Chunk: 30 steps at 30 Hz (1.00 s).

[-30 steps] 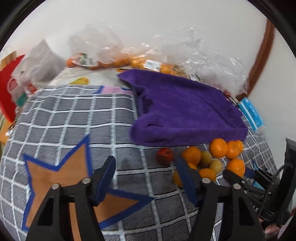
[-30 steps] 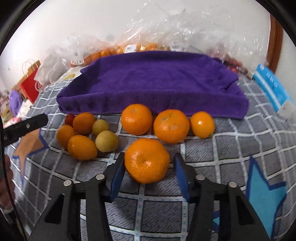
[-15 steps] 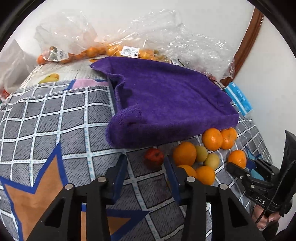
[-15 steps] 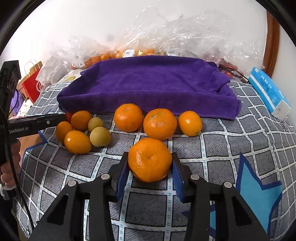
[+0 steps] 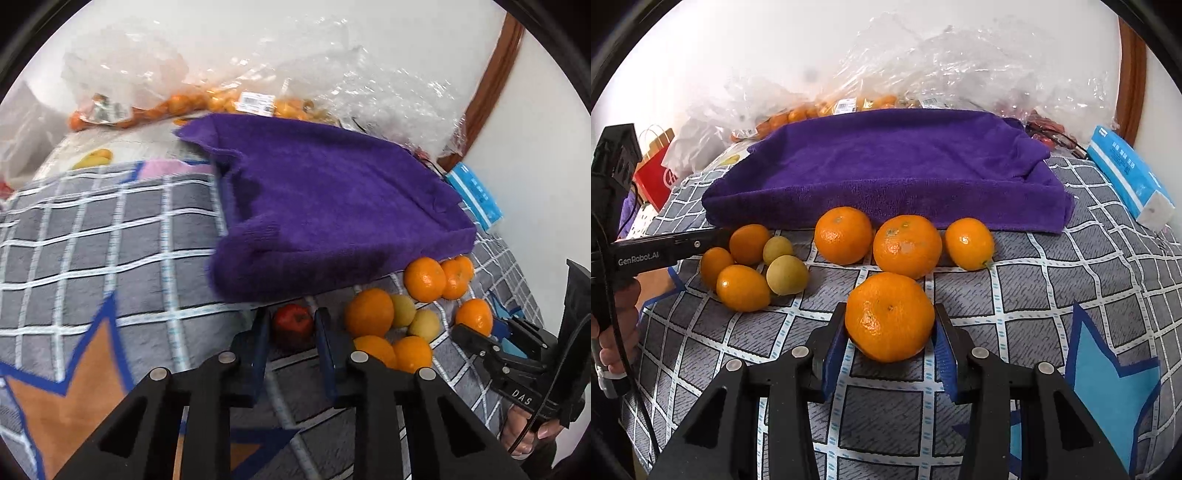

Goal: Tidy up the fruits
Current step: 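Close the left gripper on the small red fruit while the right gripper holds the orange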

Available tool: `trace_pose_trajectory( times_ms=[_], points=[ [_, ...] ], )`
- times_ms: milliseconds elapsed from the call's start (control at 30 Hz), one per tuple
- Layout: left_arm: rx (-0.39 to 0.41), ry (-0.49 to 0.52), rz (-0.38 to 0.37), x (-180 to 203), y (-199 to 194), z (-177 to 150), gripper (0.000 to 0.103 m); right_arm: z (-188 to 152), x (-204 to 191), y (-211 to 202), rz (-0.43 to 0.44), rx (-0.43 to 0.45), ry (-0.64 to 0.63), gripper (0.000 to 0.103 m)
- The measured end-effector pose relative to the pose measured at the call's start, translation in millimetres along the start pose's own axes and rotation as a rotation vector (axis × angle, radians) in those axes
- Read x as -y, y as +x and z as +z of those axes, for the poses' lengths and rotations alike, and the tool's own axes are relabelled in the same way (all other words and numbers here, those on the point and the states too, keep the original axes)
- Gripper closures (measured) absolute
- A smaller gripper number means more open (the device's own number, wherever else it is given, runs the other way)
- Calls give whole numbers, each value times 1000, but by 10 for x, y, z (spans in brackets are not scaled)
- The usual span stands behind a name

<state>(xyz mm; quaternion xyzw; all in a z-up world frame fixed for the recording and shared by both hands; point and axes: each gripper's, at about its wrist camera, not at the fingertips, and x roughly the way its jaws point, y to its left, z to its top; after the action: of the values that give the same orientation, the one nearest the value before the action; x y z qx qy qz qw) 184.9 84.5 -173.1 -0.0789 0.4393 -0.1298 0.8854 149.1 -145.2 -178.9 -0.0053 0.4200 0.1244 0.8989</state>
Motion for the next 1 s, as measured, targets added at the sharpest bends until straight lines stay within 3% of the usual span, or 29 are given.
trace_pose_trajectory(
  times_ms=[133,567,1000],
  points=[
    [7,-2,90,-58,-60,-64,80,3,5,-1,-4,-1,1,60],
    [54,-10,98,-63,-85,-144,79,1,37,-20,-12,10,17,60],
    [105,-86,125,2,-559,-164,79,48,101,-388,-7,55,56,60]
  ],
)
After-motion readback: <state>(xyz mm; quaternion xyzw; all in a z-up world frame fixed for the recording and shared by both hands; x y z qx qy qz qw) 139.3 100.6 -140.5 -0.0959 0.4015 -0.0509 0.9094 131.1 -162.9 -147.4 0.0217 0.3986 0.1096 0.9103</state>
